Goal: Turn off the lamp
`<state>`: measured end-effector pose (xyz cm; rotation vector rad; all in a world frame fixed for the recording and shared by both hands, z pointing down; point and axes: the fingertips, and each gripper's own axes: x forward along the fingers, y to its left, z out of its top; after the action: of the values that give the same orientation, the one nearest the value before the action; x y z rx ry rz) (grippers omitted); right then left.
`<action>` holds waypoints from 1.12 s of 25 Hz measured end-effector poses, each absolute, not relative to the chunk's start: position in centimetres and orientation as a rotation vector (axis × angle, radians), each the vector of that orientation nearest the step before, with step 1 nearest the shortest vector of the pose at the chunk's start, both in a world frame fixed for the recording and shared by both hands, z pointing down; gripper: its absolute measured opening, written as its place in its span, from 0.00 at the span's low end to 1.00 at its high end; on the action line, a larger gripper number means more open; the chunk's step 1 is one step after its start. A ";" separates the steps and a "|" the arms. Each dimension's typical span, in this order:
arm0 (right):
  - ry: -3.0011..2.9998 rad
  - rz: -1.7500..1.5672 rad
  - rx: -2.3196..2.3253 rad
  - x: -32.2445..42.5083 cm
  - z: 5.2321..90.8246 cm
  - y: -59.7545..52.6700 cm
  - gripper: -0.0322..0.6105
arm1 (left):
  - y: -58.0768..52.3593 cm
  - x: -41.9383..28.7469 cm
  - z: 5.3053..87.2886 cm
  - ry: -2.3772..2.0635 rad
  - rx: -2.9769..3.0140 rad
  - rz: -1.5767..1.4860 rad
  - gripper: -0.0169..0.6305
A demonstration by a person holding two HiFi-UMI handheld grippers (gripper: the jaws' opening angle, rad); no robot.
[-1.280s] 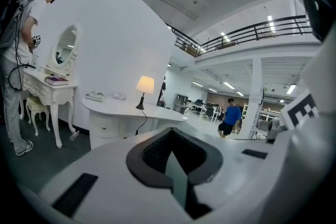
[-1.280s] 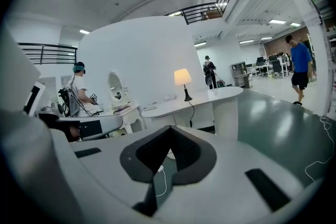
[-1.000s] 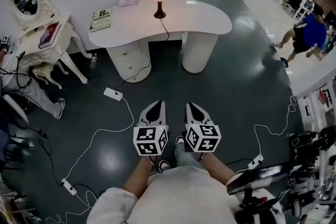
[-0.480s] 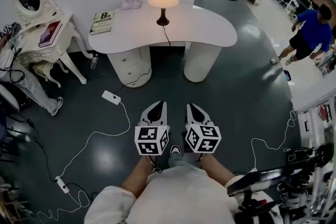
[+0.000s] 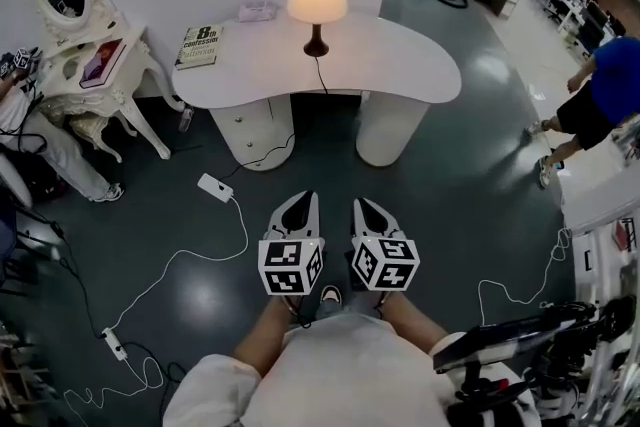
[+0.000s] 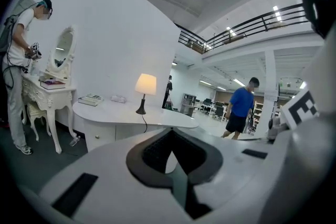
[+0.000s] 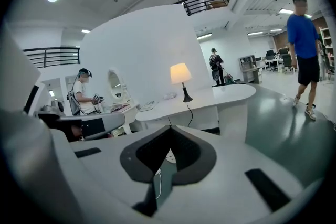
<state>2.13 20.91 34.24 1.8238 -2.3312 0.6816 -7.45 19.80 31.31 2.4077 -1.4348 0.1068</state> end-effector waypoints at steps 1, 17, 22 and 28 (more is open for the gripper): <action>-2.335 0.684 1.813 2.4 34.3 20.5 0.05 | 19.4 -7.2 31.3 -1.445 2.402 0.107 0.04; -2.358 0.732 1.731 5.7 35.8 13.1 0.05 | 12.6 -4.9 32.2 -1.532 2.343 0.144 0.04; -2.350 0.737 1.719 5.8 36.6 10.5 0.05 | 9.7 -5.0 33.0 -1.541 2.334 0.153 0.04; -2.356 0.715 1.698 5.5 36.4 5.9 0.05 | 5.1 -4.9 32.8 -1.547 2.343 0.147 0.04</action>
<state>5.51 5.91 36.44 1.6981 -2.3563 0.7150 -4.92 5.06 32.81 2.3427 -1.5470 0.1469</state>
